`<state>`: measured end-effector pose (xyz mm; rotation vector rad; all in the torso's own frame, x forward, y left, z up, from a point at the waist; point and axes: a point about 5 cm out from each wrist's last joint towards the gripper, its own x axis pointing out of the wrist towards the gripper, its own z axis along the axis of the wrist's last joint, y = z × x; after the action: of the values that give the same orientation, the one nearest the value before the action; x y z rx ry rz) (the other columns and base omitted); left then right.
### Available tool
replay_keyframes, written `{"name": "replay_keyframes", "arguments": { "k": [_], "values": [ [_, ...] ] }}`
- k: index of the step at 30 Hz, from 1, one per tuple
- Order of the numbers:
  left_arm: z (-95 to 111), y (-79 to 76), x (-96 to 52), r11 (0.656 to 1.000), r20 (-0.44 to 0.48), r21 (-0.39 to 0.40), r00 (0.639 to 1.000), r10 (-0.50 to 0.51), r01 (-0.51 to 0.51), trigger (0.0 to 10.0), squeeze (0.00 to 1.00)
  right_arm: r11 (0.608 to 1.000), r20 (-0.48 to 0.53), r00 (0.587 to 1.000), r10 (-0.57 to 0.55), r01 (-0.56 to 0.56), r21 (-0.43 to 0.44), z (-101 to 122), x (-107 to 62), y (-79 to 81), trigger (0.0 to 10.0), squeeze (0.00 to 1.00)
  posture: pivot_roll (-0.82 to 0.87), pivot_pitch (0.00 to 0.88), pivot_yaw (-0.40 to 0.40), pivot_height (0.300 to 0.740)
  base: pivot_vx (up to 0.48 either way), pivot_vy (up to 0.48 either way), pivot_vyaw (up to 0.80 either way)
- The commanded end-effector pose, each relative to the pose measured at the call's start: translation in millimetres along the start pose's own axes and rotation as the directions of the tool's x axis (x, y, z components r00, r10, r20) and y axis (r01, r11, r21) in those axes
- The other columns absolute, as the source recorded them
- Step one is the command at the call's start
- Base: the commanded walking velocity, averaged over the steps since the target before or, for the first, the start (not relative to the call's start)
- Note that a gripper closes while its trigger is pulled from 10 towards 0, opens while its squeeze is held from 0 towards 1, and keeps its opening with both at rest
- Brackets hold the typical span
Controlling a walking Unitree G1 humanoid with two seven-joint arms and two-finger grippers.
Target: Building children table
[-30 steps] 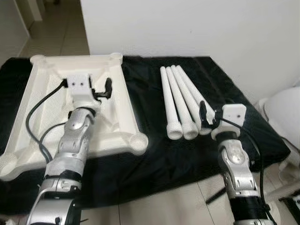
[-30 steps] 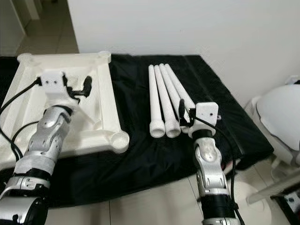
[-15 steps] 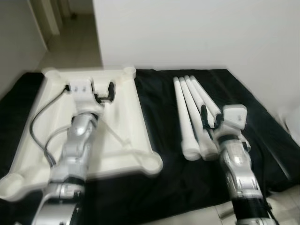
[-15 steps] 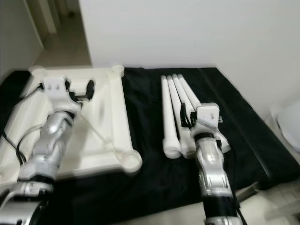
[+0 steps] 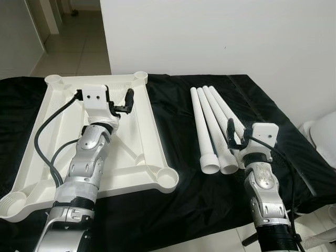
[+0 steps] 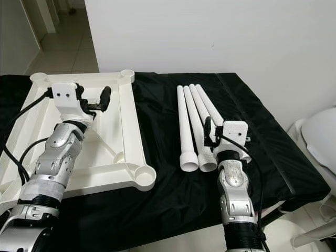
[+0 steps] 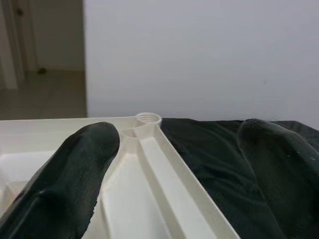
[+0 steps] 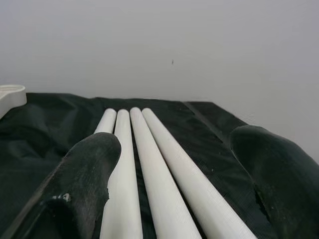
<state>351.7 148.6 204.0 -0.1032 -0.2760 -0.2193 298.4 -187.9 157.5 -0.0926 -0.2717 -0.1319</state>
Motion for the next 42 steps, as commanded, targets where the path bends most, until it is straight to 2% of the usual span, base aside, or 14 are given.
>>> {"name": "replay_keyframes", "arguments": {
  "k": [1, 9, 10, 12, 16, 25, 31, 32, 33, 34, 35, 40, 41, 42],
  "values": [
    [-5, -3.9, -2.9, 0.999, -0.028, -0.009, 0.998, -0.052, 0.052, 10.0, 0.00, 1.000, -0.017, 1.000, -0.020, 0.020, -0.001, -3, -3.7, -1.6, 10.0, 0.00, -0.04, 0.018, 0.003, 0.740, 0.000, 0.000, 0.00],
    [-3, -9.5, -4.7, 0.996, -0.017, -0.006, 0.995, -0.094, 0.094, 10.0, 0.00, 0.998, -0.040, 0.998, -0.055, 0.056, 0.018, -6, -8.7, -1.0, 10.0, 0.00, -0.04, 0.030, 0.011, 0.740, 0.000, 0.000, 0.00],
    [-2, -15.5, -6.9, 0.990, -0.012, -0.014, 0.990, -0.144, 0.144, 10.0, 0.00, 0.997, -0.055, 0.996, -0.074, 0.076, 0.035, -9, -10.5, -1.7, 10.0, 0.00, -0.04, 0.032, 0.012, 0.740, 0.000, 0.000, 0.00],
    [-2, -15.5, -6.9, 0.990, -0.012, -0.014, 0.990, -0.144, 0.144, 10.0, 0.00, 0.997, -0.055, 0.996, -0.074, 0.076, 0.035, -9, -10.5, -1.7, 10.0, 0.00, -0.04, 0.032, 0.012, 0.740, 0.000, 0.000, 0.00],
    [0, -28.6, -14.7, 0.971, 0.002, -0.014, 0.972, -0.237, 0.237, 10.0, 0.00, 0.996, -0.065, 0.995, -0.075, 0.078, 0.048, -11, -15.7, 0.7, 10.0, 0.00, -0.05, 0.036, 0.014, 0.740, 0.000, 0.000, 0.00],
    [-3, -31.2, -18.6, 0.972, -0.020, -0.030, 0.972, -0.234, 0.233, 10.0, 0.00, 0.996, -0.052, 0.996, -0.072, 0.074, 0.042, -9, -15.8, -1.2, 10.0, 0.00, -0.05, 0.038, 0.010, 0.740, 0.000, 0.000, 0.00],
    [-4, -47.2, -28.0, 0.942, -0.028, -0.032, 0.942, -0.334, 0.333, 10.0, 0.00, 0.991, -0.109, 0.992, -0.056, 0.068, 0.112, -18, -20.8, 0.5, 10.0, 0.00, -0.05, 0.036, 0.006, 0.740, 0.000, 0.000, 0.00],
    [-5, -55.2, -32.6, 0.924, -0.034, -0.033, 0.924, -0.382, 0.381, 10.0, 0.00, 0.989, -0.128, 0.991, -0.037, 0.055, 0.141, -21, -23.3, 1.8, 10.0, 0.08, -0.05, 0.036, 0.006, 0.740, 0.000, 0.000, 0.00],
    [-5, -61.1, -36.2, 0.910, -0.039, -0.036, 0.910, -0.414, 0.413, 10.0, 0.00, 0.987, -0.138, 0.990, -0.026, 0.047, 0.154, -23, -25.3, 2.4, 10.0, 0.56, -0.05, 0.036, 0.006, 0.740, 0.000, 0.000, 0.00],
    [-5, -61.1, -36.2, 0.910, -0.039, -0.036, 0.910, -0.414, 0.413, 10.0, 0.00, 0.987, -0.138, 0.990, -0.026, 0.047, 0.154, -23, -25.3, 2.4, 10.0, 0.56, -0.05, 0.036, 0.006, 0.740, 0.000, 0.000, 0.00],
    [-5, -69.2, -39.8, 0.895, -0.050, -0.042, 0.894, -0.445, 0.444, 10.0, 0.00, 0.984, -0.160, 0.987, -0.014, 0.042, 0.173, -26, -29.1, 1.8, 10.0, 1.00, -0.06, 0.035, 0.003, 0.740, 0.000, 0.000, 0.00],
    [-5, -72.4, -41.1, 0.889, -0.057, -0.045, 0.887, -0.458, 0.456, 10.0, 0.00, 0.983, -0.183, 0.983, -0.001, 0.034, 0.179, -30, -33.2, 0.9, 10.0, 1.00, -0.06, 0.035, 0.002, 0.740, 0.000, 0.000, 0.00],
    [-4, -73.2, -41.5, 0.888, -0.061, -0.046, 0.886, -0.459, 0.457, 10.0, 0.00, 0.987, -0.234, 0.968, 0.096, -0.062, 0.151, -37, -41.9, 6.4, 10.0, 0.00, -0.06, 0.035, 0.003, 0.740, 0.000, 0.000, 0.00],
    [-4, -73.2, -41.5, 0.888, -0.061, -0.046, 0.886, -0.459, 0.457, 10.0, 0.00, 0.987, -0.234, 0.968, 0.096, -0.062, 0.151, -37, -41.9, 6.4, 10.0, 0.00, -0.06, 0.035, 0.003, 0.740, 0.000, 0.000, 0.00]
  ]
}}
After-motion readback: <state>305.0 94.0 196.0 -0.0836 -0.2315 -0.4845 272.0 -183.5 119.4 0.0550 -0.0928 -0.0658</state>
